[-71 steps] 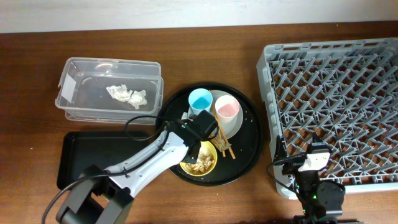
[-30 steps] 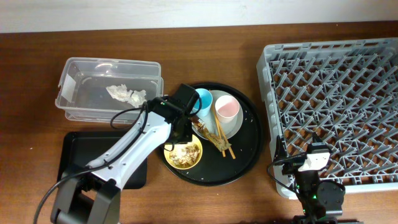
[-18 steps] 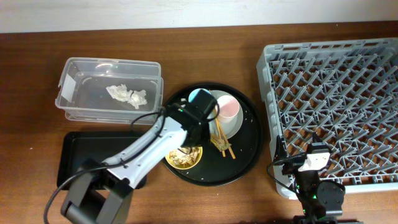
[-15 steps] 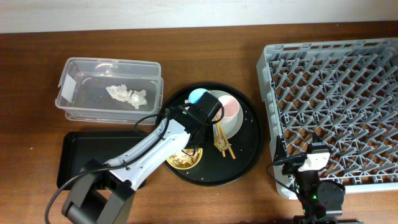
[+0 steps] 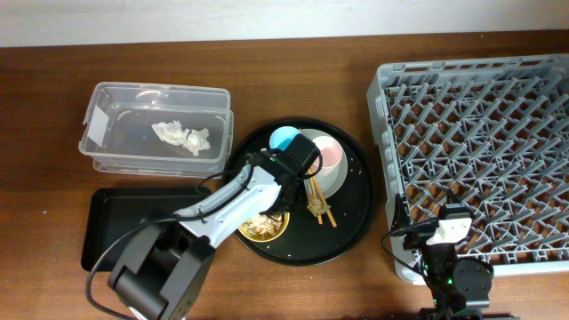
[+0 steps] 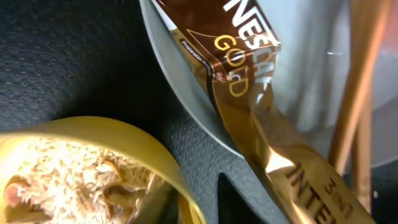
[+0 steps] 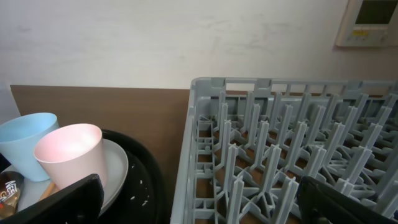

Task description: Sort waste into correct bins and load items into the dishwasher rack

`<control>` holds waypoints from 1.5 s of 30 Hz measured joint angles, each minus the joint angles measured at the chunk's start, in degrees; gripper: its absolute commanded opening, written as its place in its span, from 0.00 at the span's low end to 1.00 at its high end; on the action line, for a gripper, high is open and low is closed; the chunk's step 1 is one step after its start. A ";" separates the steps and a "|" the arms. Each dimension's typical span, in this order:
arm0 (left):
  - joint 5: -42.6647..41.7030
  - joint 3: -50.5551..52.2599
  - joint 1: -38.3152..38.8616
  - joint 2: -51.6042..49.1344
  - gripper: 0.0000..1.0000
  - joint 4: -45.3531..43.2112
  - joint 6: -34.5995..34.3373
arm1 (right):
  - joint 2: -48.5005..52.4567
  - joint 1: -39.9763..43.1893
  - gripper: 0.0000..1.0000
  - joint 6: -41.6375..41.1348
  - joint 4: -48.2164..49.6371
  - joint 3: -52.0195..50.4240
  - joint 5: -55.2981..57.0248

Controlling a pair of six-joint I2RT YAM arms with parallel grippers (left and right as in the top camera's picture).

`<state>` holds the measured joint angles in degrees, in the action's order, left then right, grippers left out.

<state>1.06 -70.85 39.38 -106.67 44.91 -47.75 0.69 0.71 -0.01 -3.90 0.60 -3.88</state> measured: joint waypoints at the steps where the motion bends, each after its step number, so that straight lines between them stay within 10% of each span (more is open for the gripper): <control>1: 0.00 0.00 0.00 -0.17 0.15 -0.04 -0.09 | 0.00 0.00 0.98 0.02 0.02 0.00 0.00; 29: 2.36 0.00 -1.31 1.44 0.20 -0.63 -0.33 | 0.00 0.00 0.98 0.00 0.00 0.00 0.00; 45: 2.58 0.00 -1.31 1.44 0.04 -0.28 -0.72 | 0.00 0.00 0.98 0.04 0.00 0.00 0.00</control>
<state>3.64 -70.85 38.06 -105.23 44.62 -48.47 0.69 0.71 0.03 -3.90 0.60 -3.88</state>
